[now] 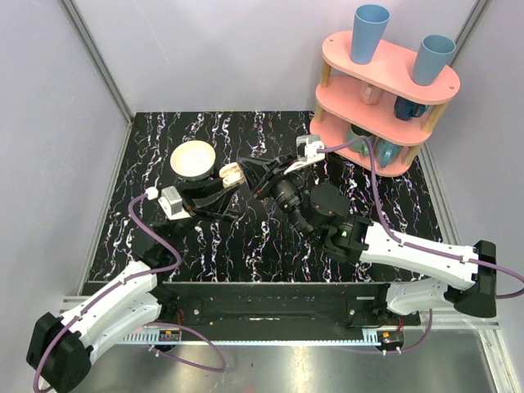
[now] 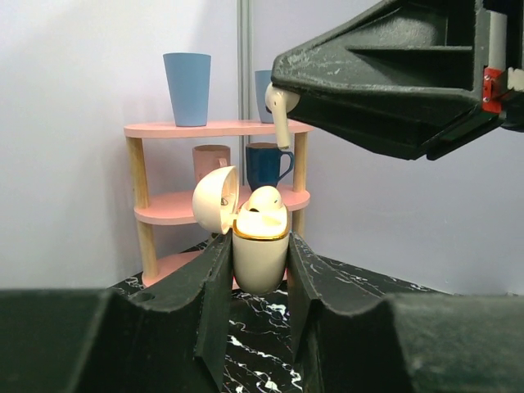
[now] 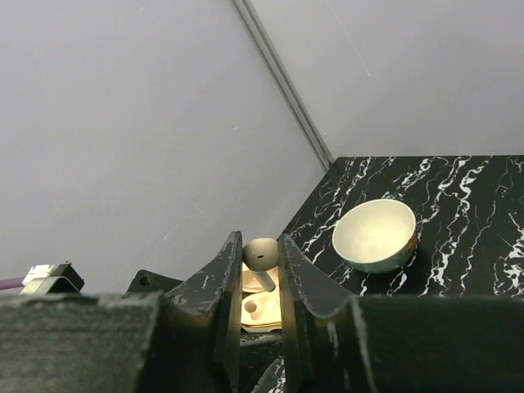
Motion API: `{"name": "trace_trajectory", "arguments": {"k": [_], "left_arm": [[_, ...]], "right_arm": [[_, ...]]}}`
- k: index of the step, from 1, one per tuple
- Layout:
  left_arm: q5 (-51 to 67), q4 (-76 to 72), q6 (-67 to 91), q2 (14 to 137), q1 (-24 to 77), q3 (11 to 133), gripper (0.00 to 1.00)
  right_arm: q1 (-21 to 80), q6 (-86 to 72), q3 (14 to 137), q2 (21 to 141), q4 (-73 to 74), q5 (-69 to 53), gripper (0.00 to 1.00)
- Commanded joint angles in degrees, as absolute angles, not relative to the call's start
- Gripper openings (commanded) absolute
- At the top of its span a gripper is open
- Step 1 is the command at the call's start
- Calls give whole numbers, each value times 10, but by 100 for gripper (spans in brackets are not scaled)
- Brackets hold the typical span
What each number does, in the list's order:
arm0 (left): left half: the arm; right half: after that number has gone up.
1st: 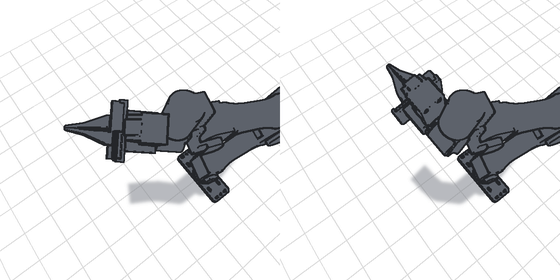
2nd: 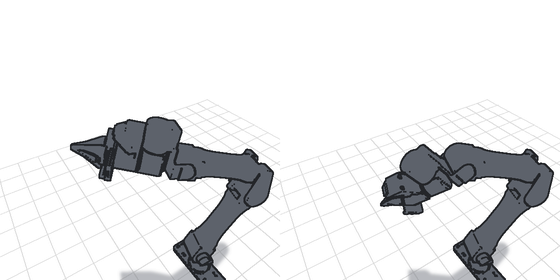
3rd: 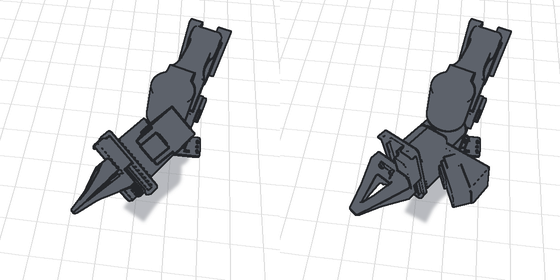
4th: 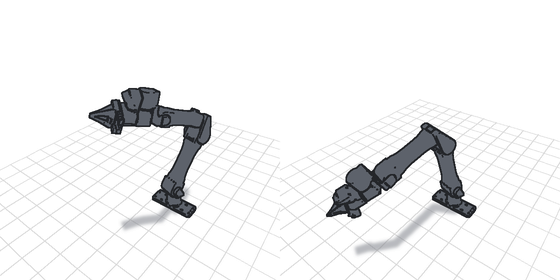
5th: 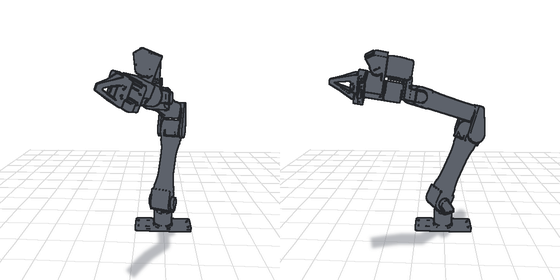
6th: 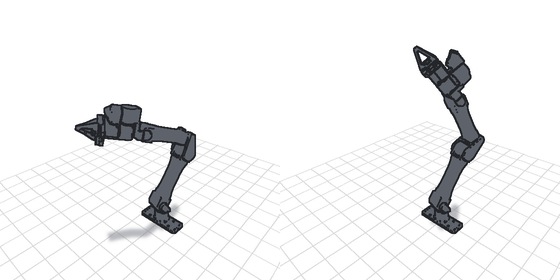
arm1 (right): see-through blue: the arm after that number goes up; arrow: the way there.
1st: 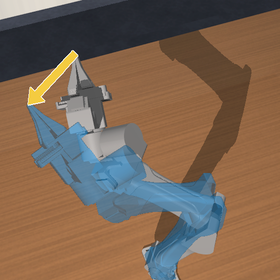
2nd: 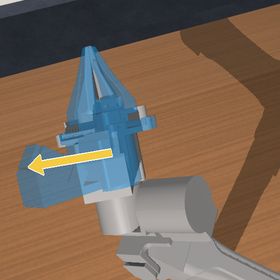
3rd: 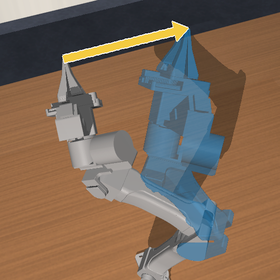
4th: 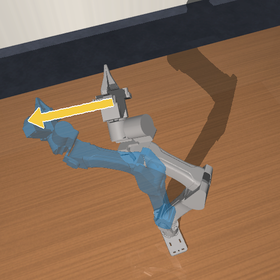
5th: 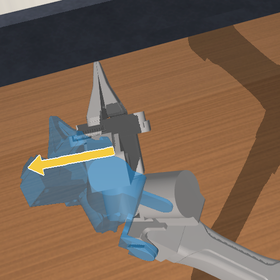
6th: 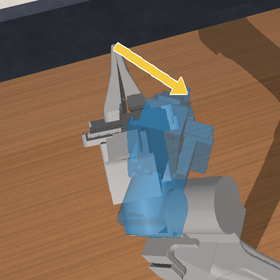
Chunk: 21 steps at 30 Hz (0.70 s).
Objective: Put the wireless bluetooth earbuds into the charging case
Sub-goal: Insert the left earbud into the left side groove of the charging case.
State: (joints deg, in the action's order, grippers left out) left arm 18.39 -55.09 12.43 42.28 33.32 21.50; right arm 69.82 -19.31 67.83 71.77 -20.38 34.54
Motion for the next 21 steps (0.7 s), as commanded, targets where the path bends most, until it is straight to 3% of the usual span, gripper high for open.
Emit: {"name": "trace_trajectory", "arguments": {"k": [1,21], "left_arm": [[161,-616,116,432,342,210,0],[136,-643,112,442,354,212,0]], "right_arm": [[709,-178,689,723,-263,329,6],[729,-174,700,761,-248,319,5]]}}
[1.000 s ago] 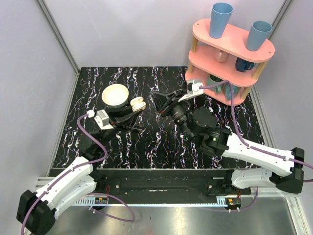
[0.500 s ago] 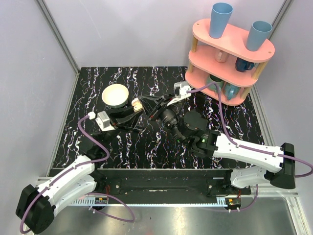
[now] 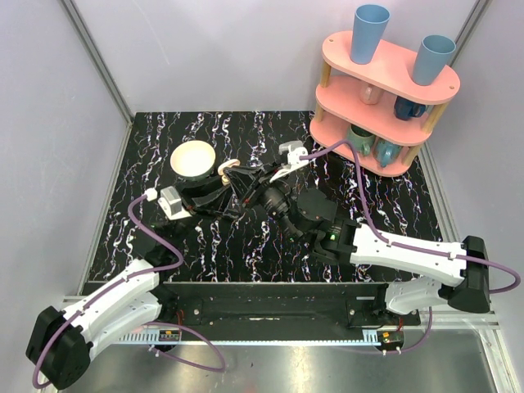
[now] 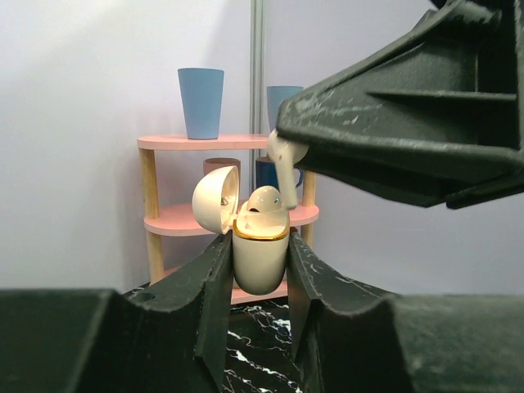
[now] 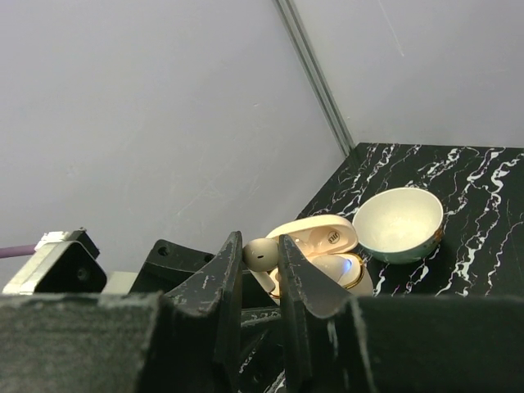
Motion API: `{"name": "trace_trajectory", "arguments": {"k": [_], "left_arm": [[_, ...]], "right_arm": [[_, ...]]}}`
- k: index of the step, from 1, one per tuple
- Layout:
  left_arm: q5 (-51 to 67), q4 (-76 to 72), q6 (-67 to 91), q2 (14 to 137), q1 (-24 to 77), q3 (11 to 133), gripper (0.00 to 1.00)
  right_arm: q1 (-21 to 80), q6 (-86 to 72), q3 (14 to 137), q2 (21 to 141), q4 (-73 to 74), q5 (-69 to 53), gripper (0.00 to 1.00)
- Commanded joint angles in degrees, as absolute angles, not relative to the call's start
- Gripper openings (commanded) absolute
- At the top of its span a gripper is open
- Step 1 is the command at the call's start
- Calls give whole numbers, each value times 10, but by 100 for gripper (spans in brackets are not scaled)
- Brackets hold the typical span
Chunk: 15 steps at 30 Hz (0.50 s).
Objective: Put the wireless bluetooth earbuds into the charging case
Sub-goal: Insert the left earbud into the left side groove of the charging case.
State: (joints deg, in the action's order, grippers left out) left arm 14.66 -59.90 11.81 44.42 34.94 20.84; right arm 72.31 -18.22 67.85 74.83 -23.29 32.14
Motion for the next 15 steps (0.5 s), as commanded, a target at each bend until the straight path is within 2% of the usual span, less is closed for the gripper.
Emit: {"name": "trace_trajectory", "arguments": {"k": [1,15], "left_arm": [[136,-643,112,441,354,212,0],[135,-641,116,432,358,214,0]], "right_arm": [[728,-173,702,765,-246,324,5],[728,-147,697,774,-270,344,4]]}}
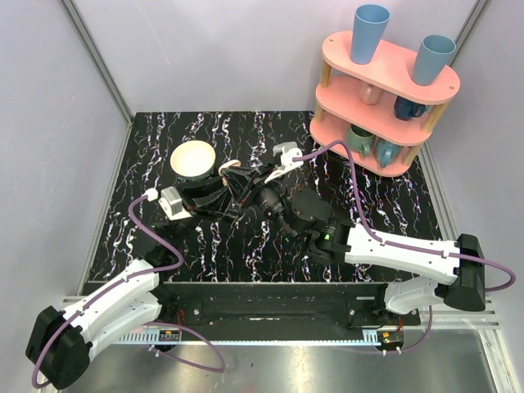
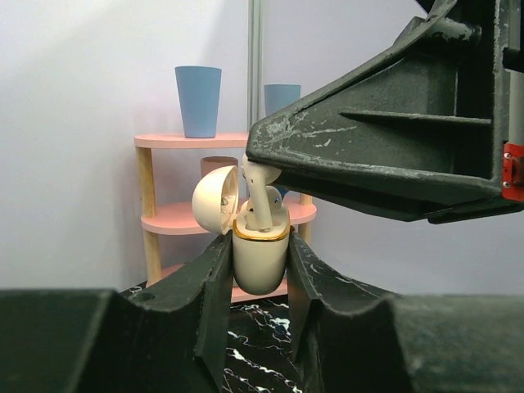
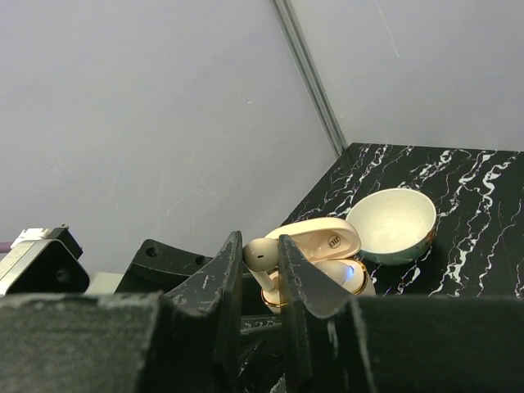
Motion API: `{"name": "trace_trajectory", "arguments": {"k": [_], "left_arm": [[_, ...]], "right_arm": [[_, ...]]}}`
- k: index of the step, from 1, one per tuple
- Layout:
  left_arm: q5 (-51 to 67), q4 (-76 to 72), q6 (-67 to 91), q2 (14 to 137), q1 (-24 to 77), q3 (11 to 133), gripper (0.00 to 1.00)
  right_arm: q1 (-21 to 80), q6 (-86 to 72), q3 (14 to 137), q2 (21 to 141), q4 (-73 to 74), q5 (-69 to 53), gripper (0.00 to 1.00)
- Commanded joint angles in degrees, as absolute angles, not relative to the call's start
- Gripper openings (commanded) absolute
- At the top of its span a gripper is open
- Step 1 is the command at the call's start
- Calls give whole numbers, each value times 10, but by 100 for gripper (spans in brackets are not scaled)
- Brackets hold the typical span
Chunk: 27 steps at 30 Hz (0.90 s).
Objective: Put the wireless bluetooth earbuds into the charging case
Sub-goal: Insert the left earbud into the left side groove of the charging case.
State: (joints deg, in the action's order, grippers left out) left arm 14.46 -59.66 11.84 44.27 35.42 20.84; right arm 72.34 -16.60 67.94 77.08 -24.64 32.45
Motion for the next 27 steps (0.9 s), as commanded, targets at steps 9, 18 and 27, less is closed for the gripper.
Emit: {"name": "trace_trajectory", "arguments": {"k": [9,18,27], "left_arm": [[135,-646,121,428,359,217,0],[126,-657,125,431,359,215,0],[117,-664,122,436,361,218,0]], "right_arm": [[728,-141,689,773,-275,357,4],[729,-154,690,778,-272,338,3],[729,-164,689,782,-278,337,3]]}}
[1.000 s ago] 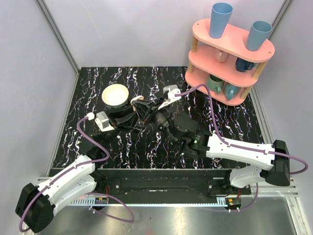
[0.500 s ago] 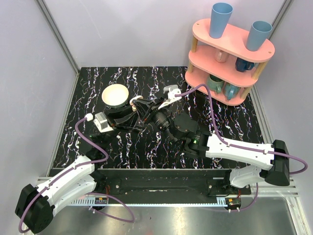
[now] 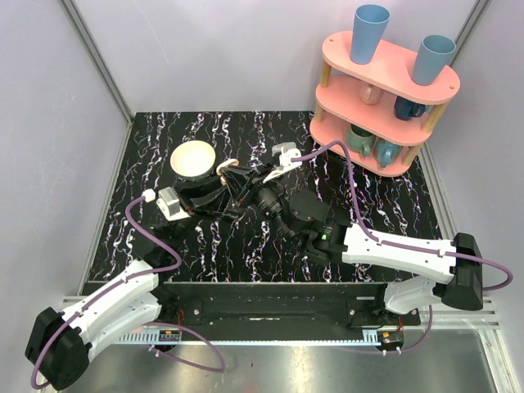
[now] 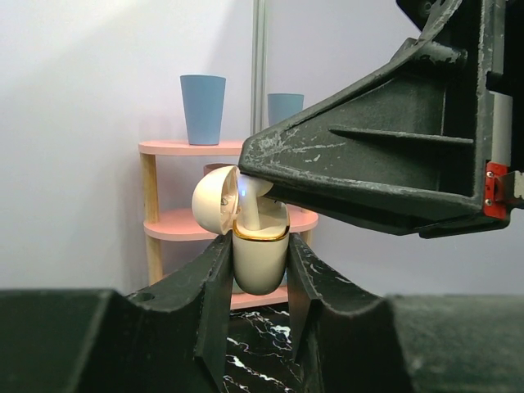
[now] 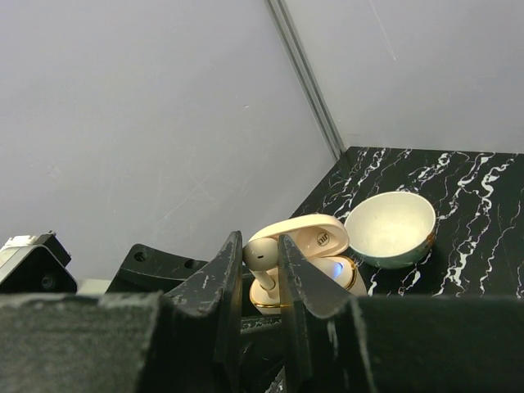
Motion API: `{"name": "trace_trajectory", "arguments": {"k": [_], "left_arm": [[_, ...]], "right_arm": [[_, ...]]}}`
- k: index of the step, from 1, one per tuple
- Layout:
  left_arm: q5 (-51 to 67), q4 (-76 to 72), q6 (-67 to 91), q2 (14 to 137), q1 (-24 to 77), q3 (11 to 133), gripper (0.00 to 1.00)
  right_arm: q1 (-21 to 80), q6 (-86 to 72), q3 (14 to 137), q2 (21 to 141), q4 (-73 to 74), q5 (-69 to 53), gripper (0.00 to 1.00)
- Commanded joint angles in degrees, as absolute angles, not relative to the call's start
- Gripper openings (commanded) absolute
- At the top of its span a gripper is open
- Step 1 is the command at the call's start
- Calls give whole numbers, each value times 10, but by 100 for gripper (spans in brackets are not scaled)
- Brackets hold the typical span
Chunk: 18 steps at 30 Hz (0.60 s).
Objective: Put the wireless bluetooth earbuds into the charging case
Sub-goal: Insert the left earbud into the left side groove of the charging case.
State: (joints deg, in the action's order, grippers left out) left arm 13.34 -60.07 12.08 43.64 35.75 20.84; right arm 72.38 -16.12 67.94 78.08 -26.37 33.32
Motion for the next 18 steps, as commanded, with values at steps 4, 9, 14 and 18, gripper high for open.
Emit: {"name": "trace_trajectory", "arguments": {"k": [4,9,14,18], "left_arm": [[111,-671,122,436,360,218,0],[100,-674,120,430,361,219,0],[91,-676,116,424,360,220,0],[94,-675,116,421,360,221,0]], "right_arm": [[728,-159,684,779,-279,340,3],[728,-155,676,775,-265,339,3],[729,-141,673,774,-250,338,3],[729,-127,678,776,-241,335,11]]}}
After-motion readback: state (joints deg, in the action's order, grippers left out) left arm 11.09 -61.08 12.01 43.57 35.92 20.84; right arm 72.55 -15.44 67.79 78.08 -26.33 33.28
